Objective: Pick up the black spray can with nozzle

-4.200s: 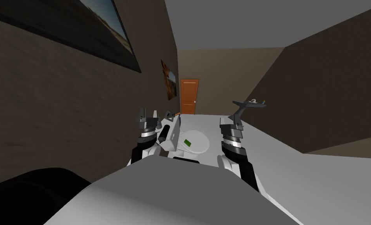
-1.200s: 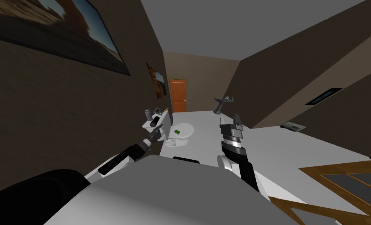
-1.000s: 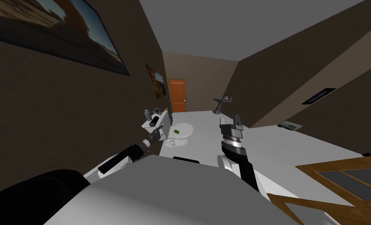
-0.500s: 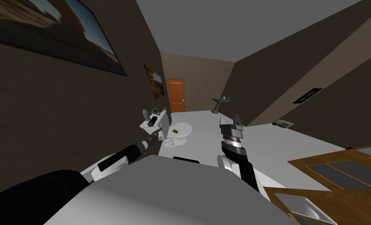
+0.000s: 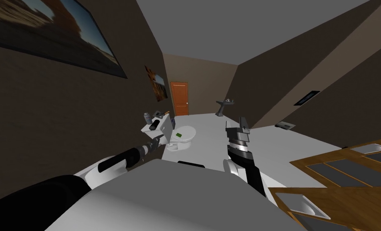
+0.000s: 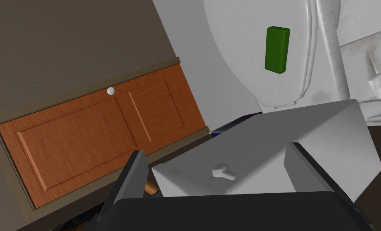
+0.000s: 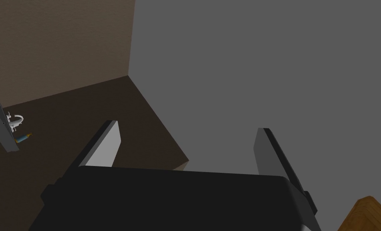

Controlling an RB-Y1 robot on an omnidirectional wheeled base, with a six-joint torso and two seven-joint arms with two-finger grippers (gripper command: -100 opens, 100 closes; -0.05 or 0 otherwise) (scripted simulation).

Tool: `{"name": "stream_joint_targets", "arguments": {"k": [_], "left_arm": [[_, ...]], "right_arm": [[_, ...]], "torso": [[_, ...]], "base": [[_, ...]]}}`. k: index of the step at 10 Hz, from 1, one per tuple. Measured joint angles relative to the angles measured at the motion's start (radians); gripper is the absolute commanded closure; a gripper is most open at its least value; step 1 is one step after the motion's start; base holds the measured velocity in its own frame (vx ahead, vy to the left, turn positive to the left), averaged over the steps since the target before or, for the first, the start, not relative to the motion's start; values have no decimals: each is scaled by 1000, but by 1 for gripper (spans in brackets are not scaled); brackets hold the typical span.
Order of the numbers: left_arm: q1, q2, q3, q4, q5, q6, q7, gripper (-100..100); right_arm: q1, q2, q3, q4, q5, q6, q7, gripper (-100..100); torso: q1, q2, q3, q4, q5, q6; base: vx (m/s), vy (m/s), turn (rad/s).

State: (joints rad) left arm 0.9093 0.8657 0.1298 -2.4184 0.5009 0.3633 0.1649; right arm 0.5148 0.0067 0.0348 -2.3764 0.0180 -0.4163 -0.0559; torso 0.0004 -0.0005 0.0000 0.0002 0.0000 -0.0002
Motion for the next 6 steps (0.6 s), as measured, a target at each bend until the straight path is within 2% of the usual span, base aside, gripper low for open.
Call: {"name": "stream_joint_targets", "arguments": {"k": [2,6], "left_arm": [[10,25,25,0,7,48,6,-100],[52,95,107,2,28,153,22,-100]], "right_arm": [[0,0,0,0,0,0,0,0],[0,0,0,0,0,0,0,0]], "torso": [[1,0,0,0,0,0],[2,-2,-1,-1,1,0]], "base": [[17,-5,-26],[43,10,-29]]}}
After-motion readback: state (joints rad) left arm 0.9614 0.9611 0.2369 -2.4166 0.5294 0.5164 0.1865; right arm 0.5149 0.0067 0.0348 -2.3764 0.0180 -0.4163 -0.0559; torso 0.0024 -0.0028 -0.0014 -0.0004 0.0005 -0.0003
